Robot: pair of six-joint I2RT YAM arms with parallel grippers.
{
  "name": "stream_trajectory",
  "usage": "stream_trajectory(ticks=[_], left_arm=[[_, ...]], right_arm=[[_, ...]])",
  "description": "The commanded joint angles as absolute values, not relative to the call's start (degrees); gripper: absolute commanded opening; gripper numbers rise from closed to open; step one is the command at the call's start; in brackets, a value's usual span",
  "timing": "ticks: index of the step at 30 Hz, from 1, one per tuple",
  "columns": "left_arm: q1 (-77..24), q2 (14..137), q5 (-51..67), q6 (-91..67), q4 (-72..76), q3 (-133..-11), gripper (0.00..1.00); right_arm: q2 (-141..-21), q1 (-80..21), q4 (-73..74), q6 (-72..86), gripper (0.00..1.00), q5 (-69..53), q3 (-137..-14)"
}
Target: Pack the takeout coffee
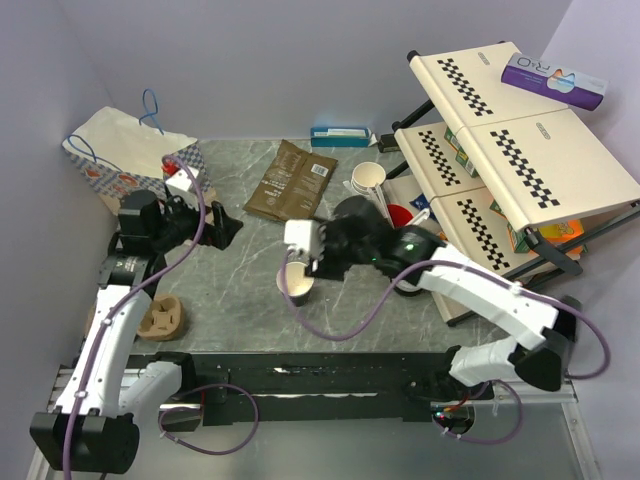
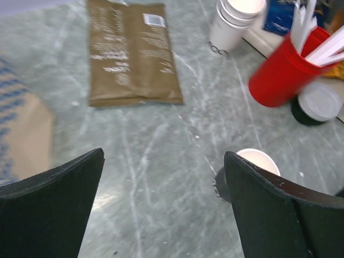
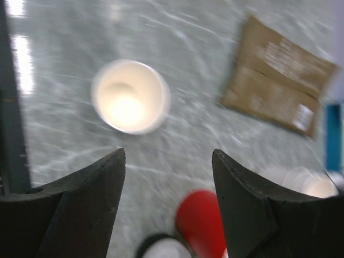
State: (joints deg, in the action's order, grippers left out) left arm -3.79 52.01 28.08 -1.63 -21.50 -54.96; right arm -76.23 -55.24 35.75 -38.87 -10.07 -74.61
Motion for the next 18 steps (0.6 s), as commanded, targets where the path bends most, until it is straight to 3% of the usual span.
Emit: stream_trajectory(ticks=[1,7,13,16,18], left_arm=[[-4.3,52.6,34.8,-6.0,-9.9,-47.5,0.99],[-5.2,55.3,32.1,-2.0,-13.8,-48.3,0.99],[-5.2,59.5,27.9,-4.0,-14.0,-51.2,0.99],[-5.2,61.2,28.6,-6.2,-11.4,-51.6,0.99],[-5.2,61.7,28.4,-8.5,-9.0,-51.2,0.99]], right_arm=[[-70.8,-51.0,39.1,-38.9,0.73,-7.1,-73.7],[-66.0,-39.0,35.7,-31.1,0.72,-7.9,-65.1],[-60.7,-34.6,39.4,-33.6,0.68,-7.0,-58.9],[-59.5,-32.4,39.6,-34.4,0.65,-3.5,-55.9],[-59.1,-31.0,41.0,-35.7,0.57,-2.7,-54.5]])
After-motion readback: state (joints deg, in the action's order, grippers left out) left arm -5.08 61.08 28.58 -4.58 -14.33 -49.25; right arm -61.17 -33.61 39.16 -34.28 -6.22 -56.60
